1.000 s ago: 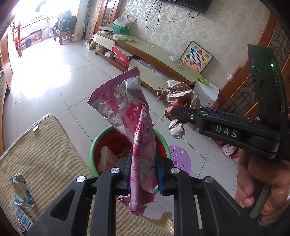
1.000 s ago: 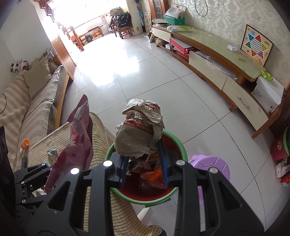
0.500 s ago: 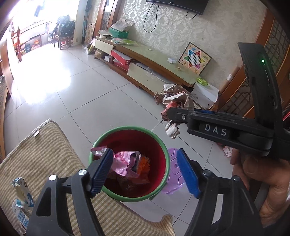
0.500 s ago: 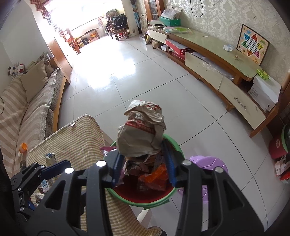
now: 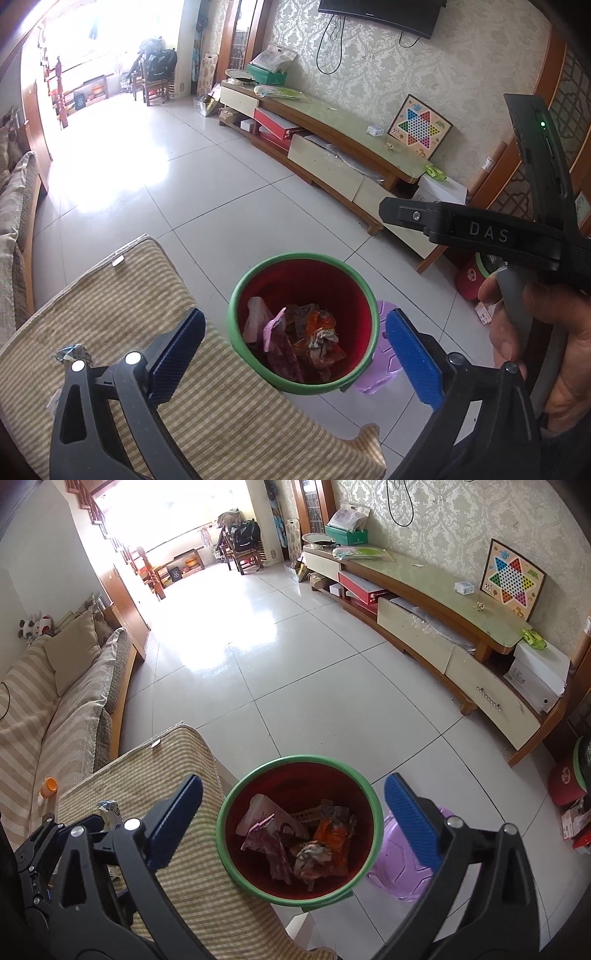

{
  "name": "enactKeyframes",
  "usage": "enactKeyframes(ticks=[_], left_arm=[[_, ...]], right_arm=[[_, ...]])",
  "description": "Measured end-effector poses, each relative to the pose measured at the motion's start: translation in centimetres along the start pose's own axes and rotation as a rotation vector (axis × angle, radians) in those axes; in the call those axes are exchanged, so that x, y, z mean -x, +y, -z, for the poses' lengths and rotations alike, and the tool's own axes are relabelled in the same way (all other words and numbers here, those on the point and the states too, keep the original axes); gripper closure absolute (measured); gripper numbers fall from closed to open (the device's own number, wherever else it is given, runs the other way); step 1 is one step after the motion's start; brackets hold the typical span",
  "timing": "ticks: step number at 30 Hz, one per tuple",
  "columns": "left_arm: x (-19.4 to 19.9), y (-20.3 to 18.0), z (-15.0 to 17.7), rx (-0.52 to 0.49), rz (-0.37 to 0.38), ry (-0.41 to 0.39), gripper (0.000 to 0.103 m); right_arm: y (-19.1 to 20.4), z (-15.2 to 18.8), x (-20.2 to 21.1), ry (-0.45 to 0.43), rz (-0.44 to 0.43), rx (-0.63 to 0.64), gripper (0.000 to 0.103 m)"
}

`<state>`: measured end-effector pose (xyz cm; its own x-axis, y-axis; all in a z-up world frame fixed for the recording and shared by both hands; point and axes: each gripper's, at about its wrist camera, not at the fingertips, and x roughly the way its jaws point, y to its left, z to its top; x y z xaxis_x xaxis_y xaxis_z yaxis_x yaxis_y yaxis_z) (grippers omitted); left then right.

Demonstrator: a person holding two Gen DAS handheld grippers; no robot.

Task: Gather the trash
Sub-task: 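Move both tools back over the table toward the remaining trash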

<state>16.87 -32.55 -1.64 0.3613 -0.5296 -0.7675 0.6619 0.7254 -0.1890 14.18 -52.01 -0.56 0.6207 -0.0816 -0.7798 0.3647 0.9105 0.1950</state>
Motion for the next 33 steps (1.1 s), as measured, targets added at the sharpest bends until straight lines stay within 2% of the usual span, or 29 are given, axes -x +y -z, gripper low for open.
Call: enactKeyframes(ticks=[8, 13, 19, 24, 33], left_arm=[[3.9, 4.0, 2.0, 0.07, -0.046, -0.029, 0.008], [6.8, 7.0, 4.1, 0.122, -0.089, -0.045, 0.008], [9.7, 10.9, 7.9, 0.2, -0.153, -0.042, 0.008], [11.6, 13.8, 12.1, 0.263, -0.213, -0.025, 0.008], [12.7, 18.3, 18.9, 0.386, -0.268, 0.028, 0.008]], right_arm=[[3.5, 0.5, -0.2, 0.01, -0.015, 0.087, 0.005], [6.7, 1.5, -0.8, 0.028, -0.072, 0.149, 0.005], [12.5, 3.9, -1.5, 0.053, -0.175, 0.237, 0.005], [16.5, 5.6, -2.4, 0.085, -0.204, 0.316, 0.005], [21.2, 8.2, -4.1, 0.134, -0.233, 0.405, 0.005]])
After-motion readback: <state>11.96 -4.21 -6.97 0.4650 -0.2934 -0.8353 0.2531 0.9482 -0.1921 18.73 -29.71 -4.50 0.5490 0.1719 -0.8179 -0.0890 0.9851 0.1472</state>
